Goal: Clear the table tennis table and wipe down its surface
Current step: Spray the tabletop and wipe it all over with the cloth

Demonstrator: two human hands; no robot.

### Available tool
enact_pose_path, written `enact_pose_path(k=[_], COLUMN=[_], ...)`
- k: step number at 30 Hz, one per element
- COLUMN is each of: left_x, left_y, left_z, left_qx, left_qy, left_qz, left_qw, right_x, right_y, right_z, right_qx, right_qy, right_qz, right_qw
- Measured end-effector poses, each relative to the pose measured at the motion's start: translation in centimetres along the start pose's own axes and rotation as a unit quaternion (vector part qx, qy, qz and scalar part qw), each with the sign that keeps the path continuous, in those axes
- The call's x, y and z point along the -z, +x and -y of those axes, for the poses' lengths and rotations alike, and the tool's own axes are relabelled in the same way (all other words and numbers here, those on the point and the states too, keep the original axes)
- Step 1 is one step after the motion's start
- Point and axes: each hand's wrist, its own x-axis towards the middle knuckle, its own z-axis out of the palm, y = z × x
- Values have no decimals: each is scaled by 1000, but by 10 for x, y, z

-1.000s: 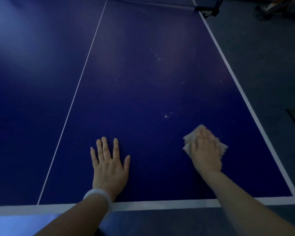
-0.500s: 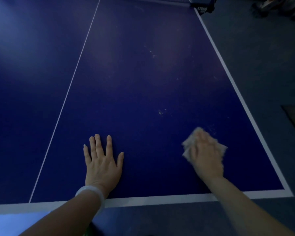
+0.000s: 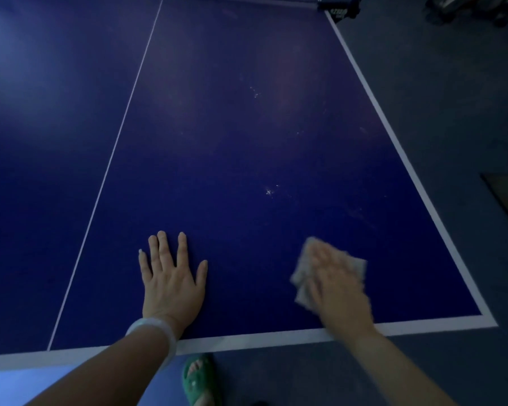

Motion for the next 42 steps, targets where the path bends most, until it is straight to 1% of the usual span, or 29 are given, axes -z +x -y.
enact_pose_path(k=[2,3,4,5,6,7,9,10,11,12,13,14,15,16,18,19,21,23,25,27,29,30,31,33,35,37,38,40,42], left_x=[0,1,1,2,2,3,4,4,4,4,4,4,3,3,2,1,1,1,2,2,2,1,1,0,0,0,0,1,3], left_y=[0,0,-1,-1,-2,-1,-1,-1,-1,-1,-1,0,0,0,-1,-1,-1,-1,0,0,0,0,0,0,0,0,0,-1,0], left_z=[-1,-1,-1,-1,-1,-2,-2,-3,-3,-3,-3,-3,-3,-3,-2,-2,-2,-2,-2,-2,-1,-1,-1,-1,-2,-2,-2,-2,-2], left_qx=[-1,-1,-2,-2,-1,0,2,2,2,2,3,3,3,3,0,-1,-1,0,0,-2,-1,0,1,1,0,1,2,6,8], left_qy=[-1,0,3,6,7,7,8,11,12,13,13,13,14,15,16,15,11,10,15,23,28,26,22,12,5,12,18,23,21], left_qz=[0,3,6,7,6,6,6,6,5,4,4,4,3,2,0,0,0,0,4,9,8,6,5,1,-1,6,11,12,13], left_qw=[1000,1000,1000,1000,1000,1000,1000,1000,1000,1000,1000,1000,1000,1000,1000,1000,1000,1000,1000,1000,1000,1000,1000,1000,1000,1000,1000,1000,1000], right_x=[11,14,14,13,10,7,-1,-4,-5,-4,-1,3,8,14,22,22,16,7,-5,-11,-7,-1,6,22,32,36,33,23,13], right_y=[3,6,10,15,21,28,45,54,64,75,88,101,111,118,121,119,112,108,114,133,165,183,198,212,206,187,179,162,142], right_z=[-24,-25,-17,-2,16,36,77,92,102,103,97,84,68,51,23,21,44,83,120,141,138,127,111,64,8,-22,-20,9,56], right_qx=[-155,-212,-250,-266,-257,-219,-82,5,86,145,177,167,109,18,-156,-202,-219,-151,-32,77,131,134,111,-2,-135,-226,-249,-259,-202], right_qy=[-4,-5,2,2,-10,-29,-50,-62,-72,-82,-87,-82,-63,-41,-28,-27,-27,-36,-48,-61,-88,-95,-96,-86,-71,-52,-40,-23,-18], right_qz=[-63,-75,-76,-77,-80,-79,-73,-65,-35,-4,17,29,34,17,-42,-54,-63,-77,-67,-40,6,17,19,-12,-39,-18,-17,-45,-60], right_qw=[986,974,965,961,963,972,993,996,993,986,980,982,991,999,986,977,973,985,996,994,988,986,989,996,988,972,968,965,977])
